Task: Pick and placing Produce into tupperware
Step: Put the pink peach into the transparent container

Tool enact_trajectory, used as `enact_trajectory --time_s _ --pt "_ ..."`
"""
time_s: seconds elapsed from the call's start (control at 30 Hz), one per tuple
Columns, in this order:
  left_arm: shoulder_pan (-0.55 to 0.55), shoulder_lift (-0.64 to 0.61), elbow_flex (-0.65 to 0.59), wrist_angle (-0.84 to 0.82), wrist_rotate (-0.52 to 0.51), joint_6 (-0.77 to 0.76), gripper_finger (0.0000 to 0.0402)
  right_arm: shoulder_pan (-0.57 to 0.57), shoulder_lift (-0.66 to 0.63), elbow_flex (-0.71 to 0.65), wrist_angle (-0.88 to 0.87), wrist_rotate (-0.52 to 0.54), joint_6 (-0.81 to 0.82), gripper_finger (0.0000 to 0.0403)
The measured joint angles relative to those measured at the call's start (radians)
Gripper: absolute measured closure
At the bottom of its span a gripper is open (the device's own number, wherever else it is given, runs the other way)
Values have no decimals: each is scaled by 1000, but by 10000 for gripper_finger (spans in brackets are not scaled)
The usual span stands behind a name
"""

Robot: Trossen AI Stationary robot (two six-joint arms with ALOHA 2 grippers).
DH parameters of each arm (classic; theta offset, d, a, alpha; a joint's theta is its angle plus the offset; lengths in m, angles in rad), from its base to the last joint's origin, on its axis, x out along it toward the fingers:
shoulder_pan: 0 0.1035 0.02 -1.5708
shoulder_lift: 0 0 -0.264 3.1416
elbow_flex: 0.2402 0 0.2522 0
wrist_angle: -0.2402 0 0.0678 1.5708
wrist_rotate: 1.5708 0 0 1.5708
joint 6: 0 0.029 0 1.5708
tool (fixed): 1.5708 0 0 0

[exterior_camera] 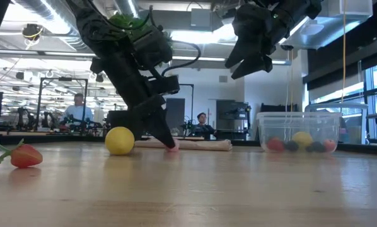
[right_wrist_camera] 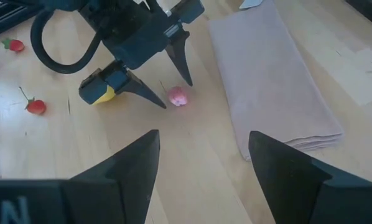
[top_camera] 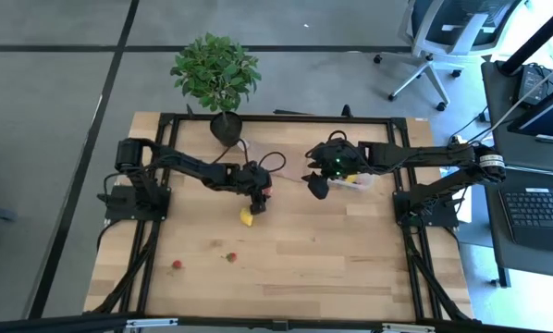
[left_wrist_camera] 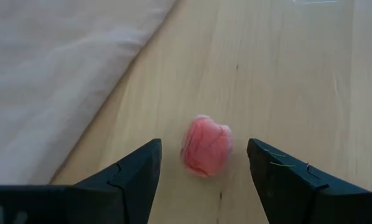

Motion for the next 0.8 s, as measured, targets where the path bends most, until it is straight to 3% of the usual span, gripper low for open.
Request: enact_trajectory --time_s 0.53,0.8 --pt "10 57 2 54 24 7 172 0 0 1 8 0 6 154" --pt "8 56 2 49 38 11 235 0 0 1 8 0 20 154"
